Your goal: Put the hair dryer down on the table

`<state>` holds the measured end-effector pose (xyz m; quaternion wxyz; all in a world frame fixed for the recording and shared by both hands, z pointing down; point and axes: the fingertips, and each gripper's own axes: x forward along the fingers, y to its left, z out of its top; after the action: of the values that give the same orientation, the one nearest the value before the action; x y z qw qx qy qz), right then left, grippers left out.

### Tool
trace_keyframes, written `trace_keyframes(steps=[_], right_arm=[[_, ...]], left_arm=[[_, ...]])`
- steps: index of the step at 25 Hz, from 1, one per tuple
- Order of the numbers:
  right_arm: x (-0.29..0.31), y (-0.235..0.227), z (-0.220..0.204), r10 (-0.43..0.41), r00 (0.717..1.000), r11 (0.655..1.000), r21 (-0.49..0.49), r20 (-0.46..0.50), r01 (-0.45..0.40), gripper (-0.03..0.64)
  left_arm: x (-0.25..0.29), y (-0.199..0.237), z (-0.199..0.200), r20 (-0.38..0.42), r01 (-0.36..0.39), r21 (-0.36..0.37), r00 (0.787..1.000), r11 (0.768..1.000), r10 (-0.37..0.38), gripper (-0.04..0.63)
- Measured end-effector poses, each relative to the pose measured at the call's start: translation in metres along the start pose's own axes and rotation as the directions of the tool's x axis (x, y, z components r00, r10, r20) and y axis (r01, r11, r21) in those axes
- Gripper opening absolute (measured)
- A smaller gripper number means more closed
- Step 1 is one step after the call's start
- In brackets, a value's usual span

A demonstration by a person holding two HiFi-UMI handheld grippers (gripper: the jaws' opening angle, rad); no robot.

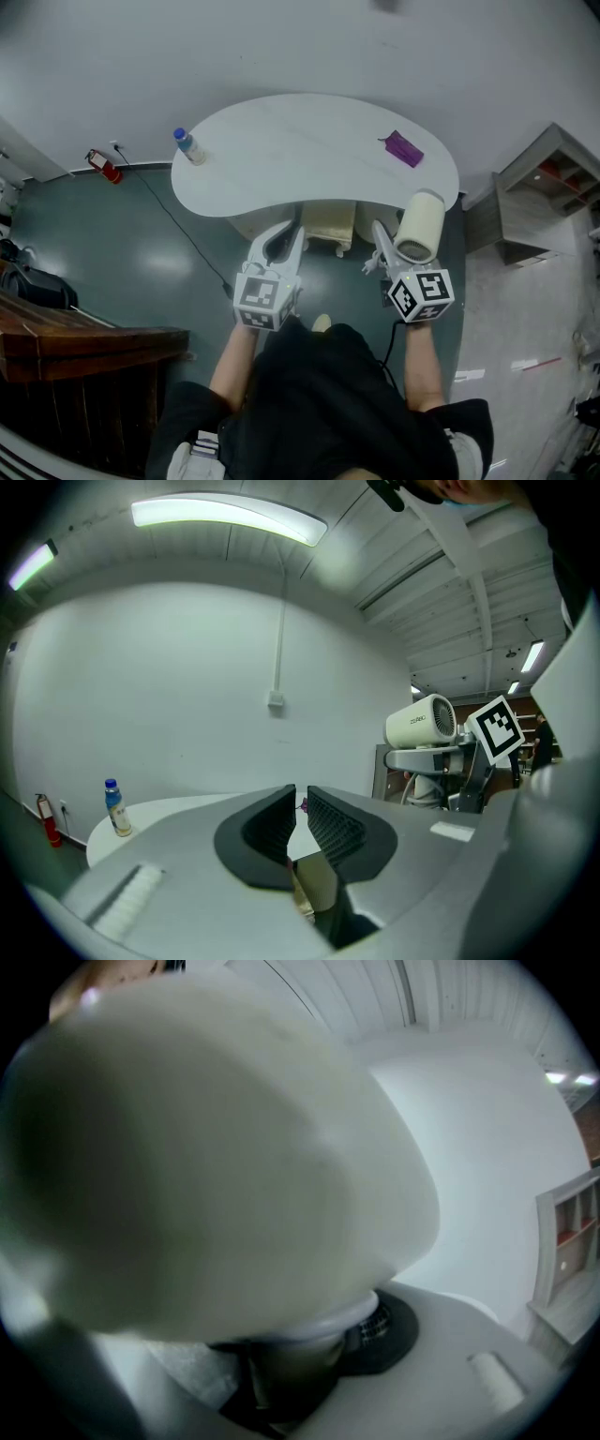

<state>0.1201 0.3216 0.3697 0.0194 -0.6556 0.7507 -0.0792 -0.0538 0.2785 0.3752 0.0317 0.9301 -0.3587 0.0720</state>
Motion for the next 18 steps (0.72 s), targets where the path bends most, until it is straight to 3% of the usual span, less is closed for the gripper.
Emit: trace_keyframes(steps=[9,18], right_arm=[[0.009,-0.003,-0.002,0.023,1.0,1.0,-0.006,-0.017,-0.023,0.228],[0.052,-0.013,-0.007,0.017,0.999,1.0,-0.012,-0.035,-0.017,0.228]], left_arm=[[0.007,0.001,-0.002,-0.017,-0.007,-0.003,1.0,1.0,0.007,0.046],[0.043,0.031,-0.005,-0.031,0.0,-0.008,1.0,1.0,0.0,0.044]])
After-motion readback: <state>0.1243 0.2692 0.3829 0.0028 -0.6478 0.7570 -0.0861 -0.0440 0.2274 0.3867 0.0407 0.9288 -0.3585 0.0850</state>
